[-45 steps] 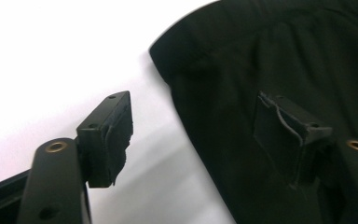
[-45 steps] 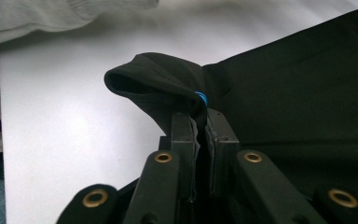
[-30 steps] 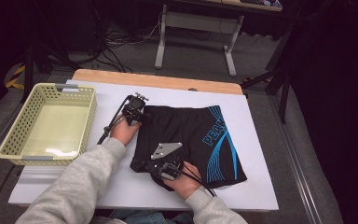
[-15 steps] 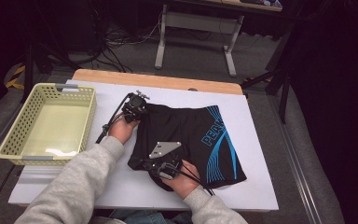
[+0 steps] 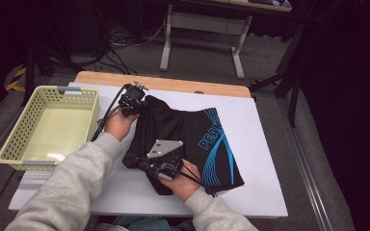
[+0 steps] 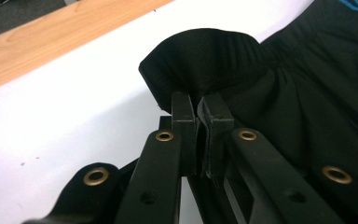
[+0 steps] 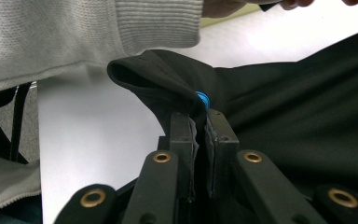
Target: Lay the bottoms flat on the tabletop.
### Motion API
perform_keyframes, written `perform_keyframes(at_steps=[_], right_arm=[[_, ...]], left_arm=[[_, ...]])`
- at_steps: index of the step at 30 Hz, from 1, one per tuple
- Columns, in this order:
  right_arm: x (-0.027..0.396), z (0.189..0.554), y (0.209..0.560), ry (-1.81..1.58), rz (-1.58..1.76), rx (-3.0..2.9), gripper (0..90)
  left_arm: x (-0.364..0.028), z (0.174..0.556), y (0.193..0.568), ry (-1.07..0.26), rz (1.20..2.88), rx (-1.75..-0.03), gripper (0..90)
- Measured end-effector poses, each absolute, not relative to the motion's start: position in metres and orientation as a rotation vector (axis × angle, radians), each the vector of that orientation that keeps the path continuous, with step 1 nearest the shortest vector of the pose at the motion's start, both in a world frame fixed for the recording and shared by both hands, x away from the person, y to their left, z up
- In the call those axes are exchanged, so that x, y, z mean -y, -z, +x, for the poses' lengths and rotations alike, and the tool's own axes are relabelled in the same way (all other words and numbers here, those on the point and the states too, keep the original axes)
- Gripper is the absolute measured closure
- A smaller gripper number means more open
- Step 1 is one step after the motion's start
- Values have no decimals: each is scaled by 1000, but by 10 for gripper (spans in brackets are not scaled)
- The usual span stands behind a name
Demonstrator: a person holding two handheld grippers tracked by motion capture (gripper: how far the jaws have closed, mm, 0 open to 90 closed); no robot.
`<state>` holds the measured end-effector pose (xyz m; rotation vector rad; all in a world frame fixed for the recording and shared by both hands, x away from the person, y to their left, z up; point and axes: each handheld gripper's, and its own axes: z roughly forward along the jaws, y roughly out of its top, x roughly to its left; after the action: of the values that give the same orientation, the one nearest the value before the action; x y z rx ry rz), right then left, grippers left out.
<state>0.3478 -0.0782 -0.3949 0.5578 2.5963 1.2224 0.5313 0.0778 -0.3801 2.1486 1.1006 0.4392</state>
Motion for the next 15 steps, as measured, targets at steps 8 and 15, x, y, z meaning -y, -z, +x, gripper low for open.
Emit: perform_keyframes(at_steps=[8, 15], right_arm=[[69, 351, 383, -1273, 542, -2572, 838], [59, 353, 377, -1300, 525, -2562, 838]], left_arm=[[-85, 534, 362, -460, 2153, -1097, 862], [-87, 534, 348, -487, 2160, -1091, 862]])
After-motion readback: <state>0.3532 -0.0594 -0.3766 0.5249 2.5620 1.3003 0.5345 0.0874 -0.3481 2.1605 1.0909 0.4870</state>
